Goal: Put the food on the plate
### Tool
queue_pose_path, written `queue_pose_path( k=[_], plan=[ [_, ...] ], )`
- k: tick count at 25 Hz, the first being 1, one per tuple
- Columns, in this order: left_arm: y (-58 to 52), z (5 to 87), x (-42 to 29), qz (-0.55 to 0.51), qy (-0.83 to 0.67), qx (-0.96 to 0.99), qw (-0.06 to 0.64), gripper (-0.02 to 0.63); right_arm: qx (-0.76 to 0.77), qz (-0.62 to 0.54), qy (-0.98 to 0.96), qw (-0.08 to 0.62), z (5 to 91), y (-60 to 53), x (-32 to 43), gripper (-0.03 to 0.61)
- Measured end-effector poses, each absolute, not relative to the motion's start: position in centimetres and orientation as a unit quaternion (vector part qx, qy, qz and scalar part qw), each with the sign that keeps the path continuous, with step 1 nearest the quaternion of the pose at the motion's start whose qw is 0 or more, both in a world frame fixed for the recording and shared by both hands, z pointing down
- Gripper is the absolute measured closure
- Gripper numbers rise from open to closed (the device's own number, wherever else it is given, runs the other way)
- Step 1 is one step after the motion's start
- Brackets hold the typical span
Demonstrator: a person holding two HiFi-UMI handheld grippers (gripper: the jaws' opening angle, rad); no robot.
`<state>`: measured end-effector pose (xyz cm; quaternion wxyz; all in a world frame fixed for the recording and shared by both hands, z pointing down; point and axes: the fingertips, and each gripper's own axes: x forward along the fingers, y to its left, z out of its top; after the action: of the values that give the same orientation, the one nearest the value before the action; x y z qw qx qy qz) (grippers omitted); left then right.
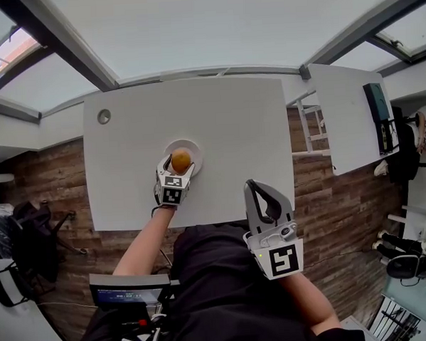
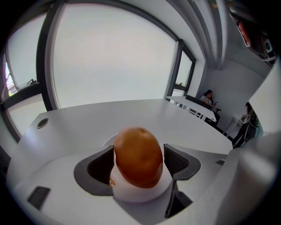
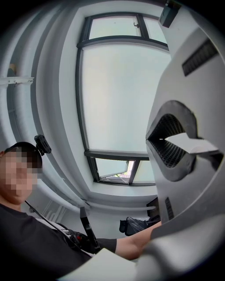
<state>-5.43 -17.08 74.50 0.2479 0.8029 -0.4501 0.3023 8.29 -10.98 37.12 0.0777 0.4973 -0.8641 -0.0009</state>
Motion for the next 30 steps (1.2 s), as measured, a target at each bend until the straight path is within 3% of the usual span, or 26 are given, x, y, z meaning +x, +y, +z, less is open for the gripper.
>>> queue_pose_path(
  k=[30],
  plan=[
    [-16.4, 70.3, -5.7, 0.277, -0.464, 0.807, 0.238, 0.276, 0.476, -0.003, -0.877, 0.066, 36.6, -10.1, 7.0, 0.574]
  ],
)
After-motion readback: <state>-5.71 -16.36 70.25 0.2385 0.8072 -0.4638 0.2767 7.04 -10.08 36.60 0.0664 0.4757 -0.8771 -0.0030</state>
